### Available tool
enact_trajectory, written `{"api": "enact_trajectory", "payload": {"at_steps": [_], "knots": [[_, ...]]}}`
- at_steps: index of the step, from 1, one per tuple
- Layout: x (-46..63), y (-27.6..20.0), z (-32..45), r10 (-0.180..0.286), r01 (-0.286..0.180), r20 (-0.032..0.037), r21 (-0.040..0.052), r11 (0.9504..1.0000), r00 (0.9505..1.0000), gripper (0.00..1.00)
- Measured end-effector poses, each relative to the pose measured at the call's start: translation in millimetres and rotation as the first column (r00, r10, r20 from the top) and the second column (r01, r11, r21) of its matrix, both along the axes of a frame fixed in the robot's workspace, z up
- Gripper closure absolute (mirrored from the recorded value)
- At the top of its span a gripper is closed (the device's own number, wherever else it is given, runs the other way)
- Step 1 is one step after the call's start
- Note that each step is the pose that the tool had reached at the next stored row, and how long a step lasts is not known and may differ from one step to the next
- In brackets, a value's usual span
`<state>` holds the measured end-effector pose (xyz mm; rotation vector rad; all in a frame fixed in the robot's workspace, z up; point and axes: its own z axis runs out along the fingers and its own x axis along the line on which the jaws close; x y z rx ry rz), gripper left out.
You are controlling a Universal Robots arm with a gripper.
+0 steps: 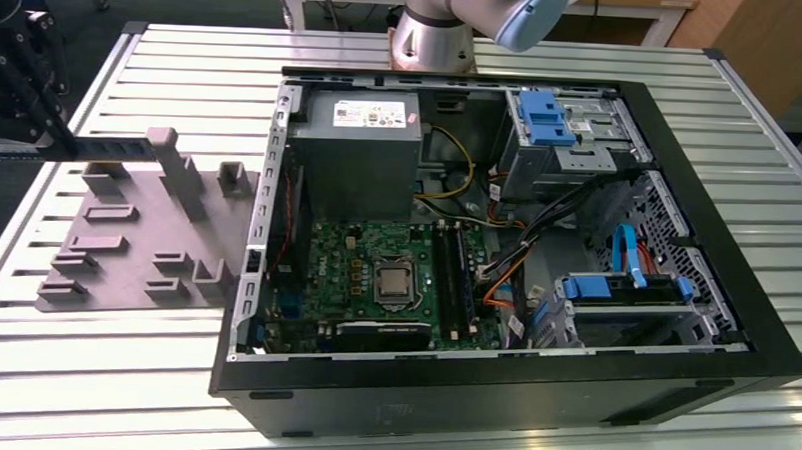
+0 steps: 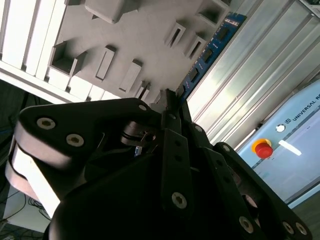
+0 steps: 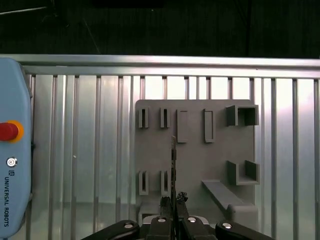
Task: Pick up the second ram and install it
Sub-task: 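Pick up the second ram and move it above second insertion slot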
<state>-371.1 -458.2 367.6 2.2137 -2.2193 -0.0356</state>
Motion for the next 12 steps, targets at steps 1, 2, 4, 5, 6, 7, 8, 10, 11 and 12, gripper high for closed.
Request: {"api": "enact_trajectory", "payload": {"at_steps": [1,2,4,5,6,7,8,10,11,12], "knots": [[0.4,0.0,0.3,0.0,0.0,-0.0002,-0.0001,1.0,1.0,0.86],[0.5,0.0,1.0,0.0,0.0,-0.0004,-0.0003,1.0,1.0,0.86],[0.6,0.0,3.3,0.0,0.0,-0.0001,-0.0001,1.0,1.0,0.86],[0.7,0.0,5.1,0.0,0.0,-0.0001,-0.0001,1.0,1.0,0.86],[0.7,0.0,6.6,0.0,0.0,-0.0001,0.0,1.0,1.0,0.86],[0.7,0.0,8.1,0.0,0.0,-0.0001,-0.0001,1.0,1.0,0.86],[0.7,0.0,9.2,0.0,0.0,0.0,0.0,1.0,1.0,0.86],[0.9,0.0,10.3,0.0,0.0,0.0,0.0001,1.0,1.0,0.86],[1.0,0.0,10.5,0.0,0.0,0.0,0.0001,1.0,1.0,0.86],[1.3,0.0,10.6,0.0,0.0,0.0,0.0,1.0,1.0,0.86]]}}
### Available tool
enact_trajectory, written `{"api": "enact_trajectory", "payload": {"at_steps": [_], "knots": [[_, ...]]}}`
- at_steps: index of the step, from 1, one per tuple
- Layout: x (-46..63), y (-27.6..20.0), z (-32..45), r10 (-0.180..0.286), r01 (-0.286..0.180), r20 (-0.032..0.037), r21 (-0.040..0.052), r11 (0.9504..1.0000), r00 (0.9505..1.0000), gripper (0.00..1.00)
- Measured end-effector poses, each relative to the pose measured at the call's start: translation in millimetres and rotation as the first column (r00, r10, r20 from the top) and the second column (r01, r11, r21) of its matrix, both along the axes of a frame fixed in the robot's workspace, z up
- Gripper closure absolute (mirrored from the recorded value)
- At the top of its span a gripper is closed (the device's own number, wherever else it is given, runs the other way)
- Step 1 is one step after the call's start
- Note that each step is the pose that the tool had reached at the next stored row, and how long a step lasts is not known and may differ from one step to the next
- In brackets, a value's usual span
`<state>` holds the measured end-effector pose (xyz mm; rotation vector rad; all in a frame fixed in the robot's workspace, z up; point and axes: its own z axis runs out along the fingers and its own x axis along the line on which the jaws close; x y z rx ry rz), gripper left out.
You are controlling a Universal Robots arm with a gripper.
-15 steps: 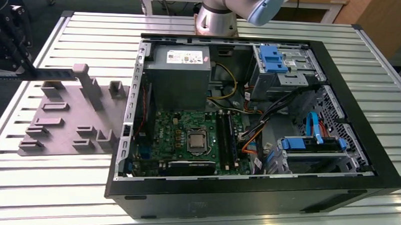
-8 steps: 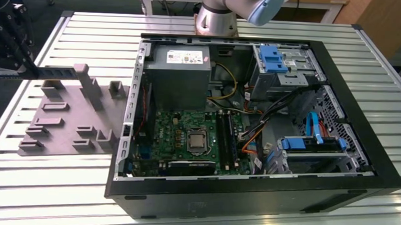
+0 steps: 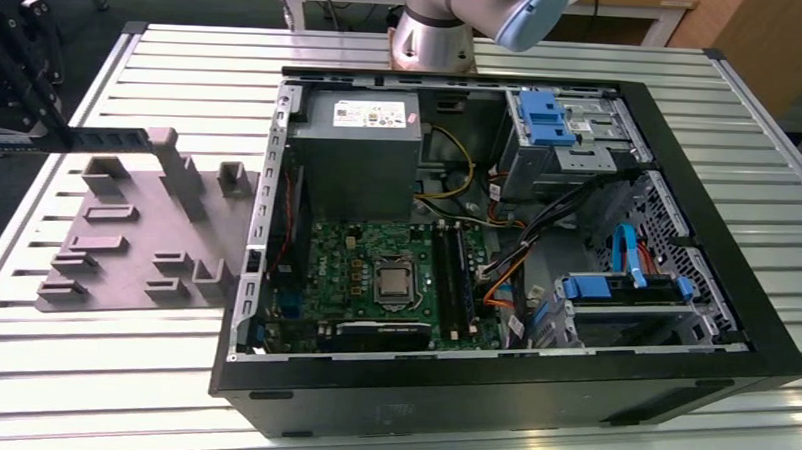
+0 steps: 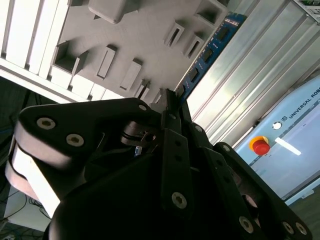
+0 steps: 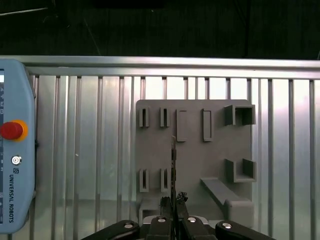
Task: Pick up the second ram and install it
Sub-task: 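Pick up the second ram and move it above second insertion slot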
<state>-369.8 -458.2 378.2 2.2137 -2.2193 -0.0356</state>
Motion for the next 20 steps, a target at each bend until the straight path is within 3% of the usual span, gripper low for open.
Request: {"api": "enact_trajectory", "payload": {"at_steps": [20], "knots": [[31.5,0.2,0.1,-0.001,0.001,-0.0001,0.0,1.0,1.0,0.86]]}}
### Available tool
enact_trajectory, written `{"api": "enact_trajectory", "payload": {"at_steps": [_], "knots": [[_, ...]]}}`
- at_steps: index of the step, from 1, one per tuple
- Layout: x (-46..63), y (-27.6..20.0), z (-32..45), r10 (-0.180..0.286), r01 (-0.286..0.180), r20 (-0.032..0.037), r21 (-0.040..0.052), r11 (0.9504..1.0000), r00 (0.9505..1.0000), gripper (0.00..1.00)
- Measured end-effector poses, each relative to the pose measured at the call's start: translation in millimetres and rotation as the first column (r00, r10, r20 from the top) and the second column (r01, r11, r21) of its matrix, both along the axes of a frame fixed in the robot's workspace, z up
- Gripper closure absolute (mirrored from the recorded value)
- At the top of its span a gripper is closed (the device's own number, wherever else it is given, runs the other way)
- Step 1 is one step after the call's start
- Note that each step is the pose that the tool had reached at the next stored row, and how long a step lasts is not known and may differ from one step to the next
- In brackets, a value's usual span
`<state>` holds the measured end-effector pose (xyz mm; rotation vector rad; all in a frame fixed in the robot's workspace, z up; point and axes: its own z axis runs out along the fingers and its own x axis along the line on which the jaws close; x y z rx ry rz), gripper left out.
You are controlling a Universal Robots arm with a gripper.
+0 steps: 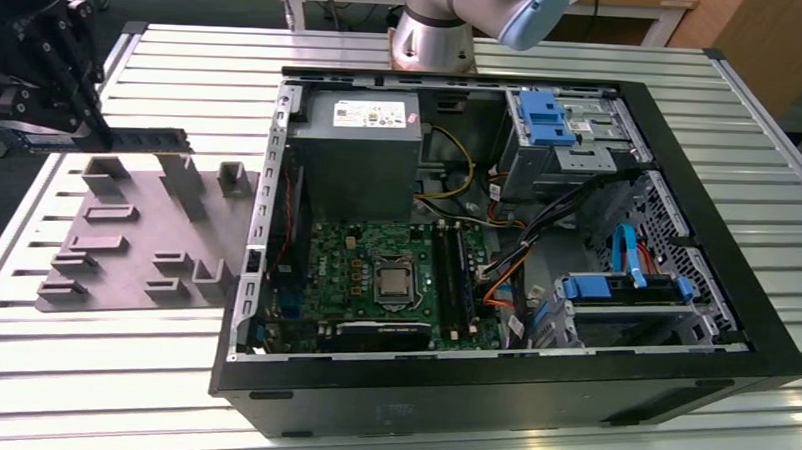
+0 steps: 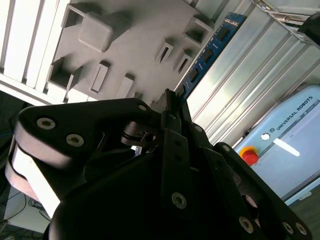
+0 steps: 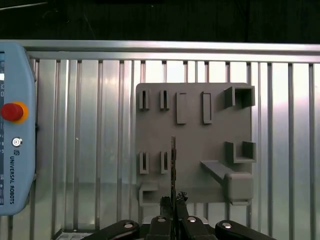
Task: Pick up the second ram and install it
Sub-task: 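Pick up the second ram and move it above second insertion slot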
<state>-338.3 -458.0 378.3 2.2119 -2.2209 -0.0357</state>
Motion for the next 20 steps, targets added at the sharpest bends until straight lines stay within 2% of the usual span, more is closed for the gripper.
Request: {"api": "enact_trajectory", "payload": {"at_steps": [20], "knots": [[23.7,0.0,0.0,0.0,0.0,0.0,-0.0001,1.0,1.0,0.86]]}}
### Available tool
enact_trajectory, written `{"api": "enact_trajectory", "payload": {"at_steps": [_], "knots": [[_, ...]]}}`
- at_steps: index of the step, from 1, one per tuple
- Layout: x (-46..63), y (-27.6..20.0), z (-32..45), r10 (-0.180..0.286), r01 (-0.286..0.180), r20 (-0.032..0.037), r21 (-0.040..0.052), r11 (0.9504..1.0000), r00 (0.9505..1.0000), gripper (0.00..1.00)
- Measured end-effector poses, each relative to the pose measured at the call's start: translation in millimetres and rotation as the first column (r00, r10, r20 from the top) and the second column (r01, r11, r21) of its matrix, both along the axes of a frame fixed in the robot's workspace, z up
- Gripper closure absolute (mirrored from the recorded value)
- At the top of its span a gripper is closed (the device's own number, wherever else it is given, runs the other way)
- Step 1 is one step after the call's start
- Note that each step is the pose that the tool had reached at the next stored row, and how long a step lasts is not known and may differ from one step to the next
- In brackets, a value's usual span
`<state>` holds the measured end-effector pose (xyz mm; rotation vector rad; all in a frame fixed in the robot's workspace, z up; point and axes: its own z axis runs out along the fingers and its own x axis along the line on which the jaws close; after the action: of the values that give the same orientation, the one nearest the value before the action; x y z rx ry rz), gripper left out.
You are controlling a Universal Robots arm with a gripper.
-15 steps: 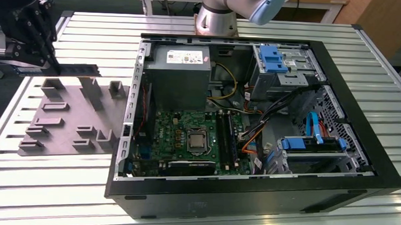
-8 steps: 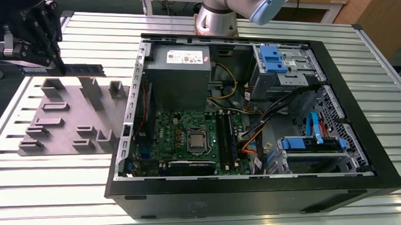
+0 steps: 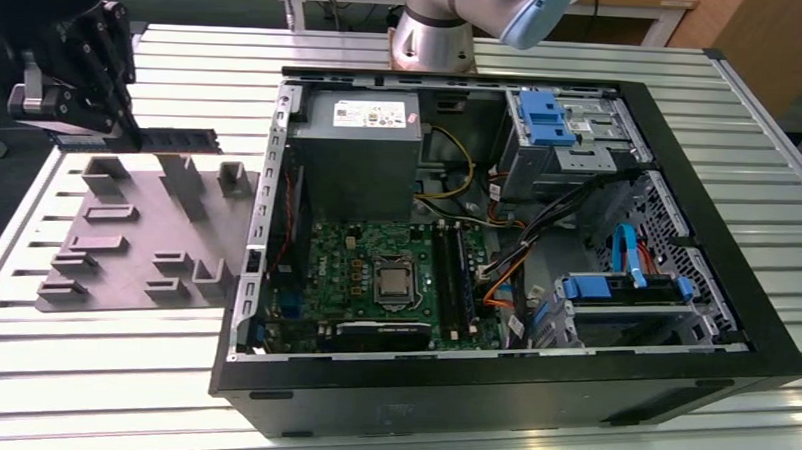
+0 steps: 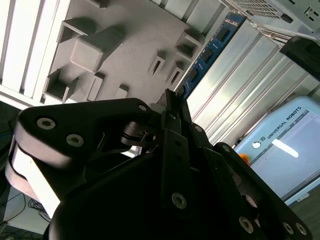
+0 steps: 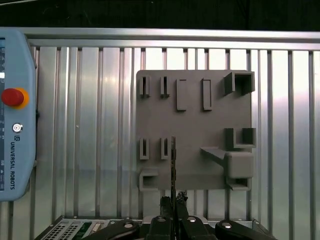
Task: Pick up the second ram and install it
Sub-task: 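Pick up the second ram and move it above second insertion slot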
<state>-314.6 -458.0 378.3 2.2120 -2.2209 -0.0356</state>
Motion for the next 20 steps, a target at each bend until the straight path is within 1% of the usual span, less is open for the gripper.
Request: {"api": "enact_trajectory", "payload": {"at_steps": [20], "knots": [[23.3,0.0,0.0,0.0,0.0,0.0,0.0,1.0,1.0,0.86]]}}
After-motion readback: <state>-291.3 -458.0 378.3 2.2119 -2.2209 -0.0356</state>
